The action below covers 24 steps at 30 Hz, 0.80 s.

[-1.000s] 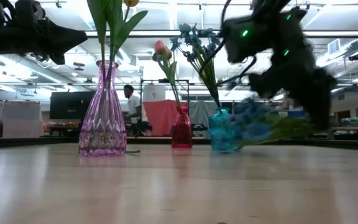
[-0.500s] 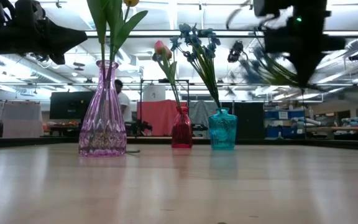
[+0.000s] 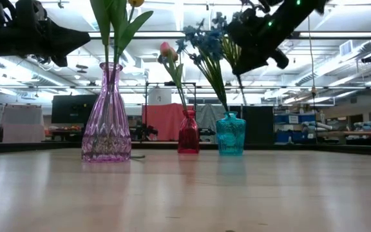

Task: Sort flowers into vase by color
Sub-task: Put the blue flowers into the blue vase

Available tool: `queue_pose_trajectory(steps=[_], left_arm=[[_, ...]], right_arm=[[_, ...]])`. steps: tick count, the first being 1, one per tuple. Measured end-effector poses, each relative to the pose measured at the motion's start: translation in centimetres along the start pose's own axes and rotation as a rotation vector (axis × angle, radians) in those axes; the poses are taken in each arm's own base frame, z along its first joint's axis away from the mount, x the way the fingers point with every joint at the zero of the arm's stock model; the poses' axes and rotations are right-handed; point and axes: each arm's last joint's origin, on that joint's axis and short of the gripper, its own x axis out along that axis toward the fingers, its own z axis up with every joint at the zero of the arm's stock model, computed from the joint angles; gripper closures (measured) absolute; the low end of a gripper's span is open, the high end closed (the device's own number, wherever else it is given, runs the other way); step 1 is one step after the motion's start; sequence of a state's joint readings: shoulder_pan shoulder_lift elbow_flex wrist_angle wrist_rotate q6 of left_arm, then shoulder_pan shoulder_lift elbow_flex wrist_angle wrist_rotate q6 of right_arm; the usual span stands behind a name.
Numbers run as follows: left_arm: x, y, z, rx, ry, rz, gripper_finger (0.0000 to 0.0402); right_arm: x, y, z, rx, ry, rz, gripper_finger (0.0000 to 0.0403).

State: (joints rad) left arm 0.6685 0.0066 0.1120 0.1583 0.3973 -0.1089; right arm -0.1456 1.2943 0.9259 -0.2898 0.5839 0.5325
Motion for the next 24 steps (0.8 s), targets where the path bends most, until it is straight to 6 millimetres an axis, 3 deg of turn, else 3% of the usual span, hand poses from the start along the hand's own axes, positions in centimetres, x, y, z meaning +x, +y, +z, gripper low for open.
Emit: queue_pose_trajectory(steps=[9, 24], left_arm=[[0.0, 0.0, 0.0, 0.0, 0.0, 0.0, 0.0347], [0.0, 0.0, -0.1, -0.003, 0.006, 0.0, 0.0347]], right_arm=[[0.0, -1.3, 1.0, 0.057, -0.196, 0.135, 0.0378], [2.2, 0.5, -1.4, -0.006, -0.124, 0.088, 0.0379]])
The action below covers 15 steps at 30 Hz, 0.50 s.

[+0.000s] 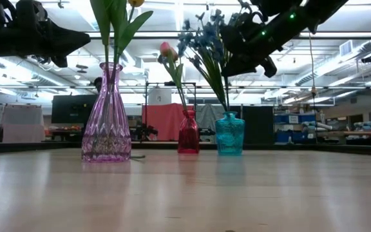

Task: Sort flowers into vase by color
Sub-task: Put the blue flowers into the blue vase

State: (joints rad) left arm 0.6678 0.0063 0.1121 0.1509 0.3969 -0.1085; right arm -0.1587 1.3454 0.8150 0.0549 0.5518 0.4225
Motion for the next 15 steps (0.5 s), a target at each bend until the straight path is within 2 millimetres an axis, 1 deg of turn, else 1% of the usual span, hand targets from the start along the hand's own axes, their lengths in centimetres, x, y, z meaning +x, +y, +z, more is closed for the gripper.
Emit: queue_pose_trajectory(steps=[5, 6, 10, 15], left_arm=[[0.0, 0.0, 0.0, 0.0, -0.001, 0.0, 0.0347], [0.0, 0.0, 0.0, 0.0, -0.001, 0.0, 0.0347], [0.0, 0.0, 0.0, 0.0, -0.001, 0.0, 0.0347], [0.0, 0.0, 0.0, 0.0, -0.001, 0.0, 0.0347]], right_arm=[[-0.1, 0.7, -0.4, -0.033, -0.008, -0.002, 0.0379], [0.0, 0.8, -0.8, -0.039, -0.008, 0.0, 0.0379], [0.6, 1.1, -2.9, -0.041, -0.031, -0.005, 0.0373], [1.3, 0.7, -5.7, -0.035, -0.041, 0.004, 0.036]])
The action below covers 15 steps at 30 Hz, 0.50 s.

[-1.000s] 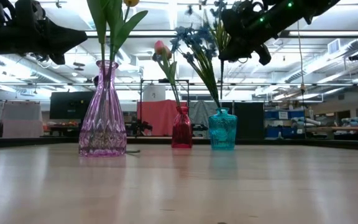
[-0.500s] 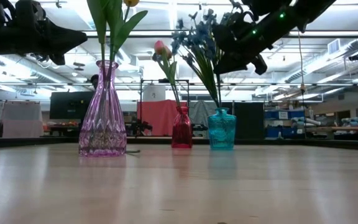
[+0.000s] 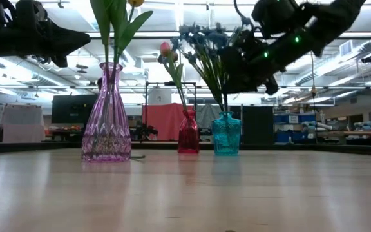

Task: Sort flowers into vase by color
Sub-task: Put the blue flowers into the blue vase

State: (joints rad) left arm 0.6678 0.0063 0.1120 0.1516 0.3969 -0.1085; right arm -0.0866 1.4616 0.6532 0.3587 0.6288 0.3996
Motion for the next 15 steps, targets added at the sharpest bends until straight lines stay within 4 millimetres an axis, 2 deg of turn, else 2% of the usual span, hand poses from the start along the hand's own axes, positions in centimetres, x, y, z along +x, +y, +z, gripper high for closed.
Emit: queue_pose_trajectory(steps=[7, 12, 15], left_arm=[[0.0, 0.0, 0.0, 0.002, 0.0, 0.0, 0.0347], [0.0, 0.0, 0.0, 0.003, 0.0, 0.0, 0.0347], [0.0, 0.0, -0.1, 0.0, 0.007, 0.001, 0.0347]], right_arm=[[0.5, 0.1, -1.7, -0.029, 0.03, 0.011, 0.0318], [0.0, 0.0, -1.3, -0.037, 0.059, 0.058, 0.0252], [-0.9, -0.3, -0.4, -0.034, 0.089, 0.062, 0.0209]])
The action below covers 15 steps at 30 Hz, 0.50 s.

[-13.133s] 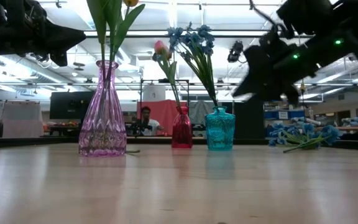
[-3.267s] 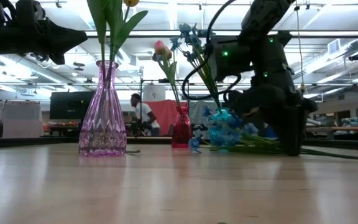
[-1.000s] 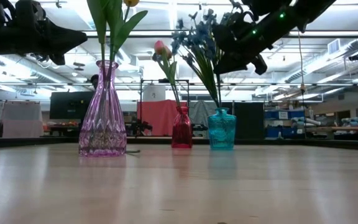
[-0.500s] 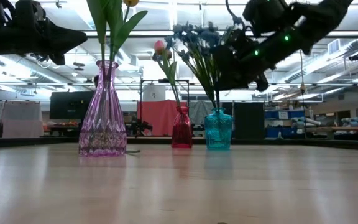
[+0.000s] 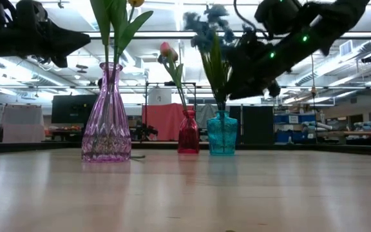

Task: Sort flowers into vase by color
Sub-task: Put the blue flowers into the blue vase, then move the purple vase to the top right of the table

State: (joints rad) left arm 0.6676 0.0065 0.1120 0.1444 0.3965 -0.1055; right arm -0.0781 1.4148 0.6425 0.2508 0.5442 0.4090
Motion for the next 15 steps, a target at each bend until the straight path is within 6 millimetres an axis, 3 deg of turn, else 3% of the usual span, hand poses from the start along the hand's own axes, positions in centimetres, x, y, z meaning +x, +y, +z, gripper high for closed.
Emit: queue_pose_trajectory(steps=[6, 15], left_arm=[[0.0, 0.0, 0.0, -0.002, 0.004, 0.0, 0.0347], [0.0, -0.2, -0.2, 0.014, 0.03, -0.067, 0.0347]], right_arm=[[-2.3, -0.1, 1.4, 0.01, 0.014, -0.008, 0.0158], [-5.1, -0.9, -0.2, 0.025, 0.216, -0.044, 0.0165]])
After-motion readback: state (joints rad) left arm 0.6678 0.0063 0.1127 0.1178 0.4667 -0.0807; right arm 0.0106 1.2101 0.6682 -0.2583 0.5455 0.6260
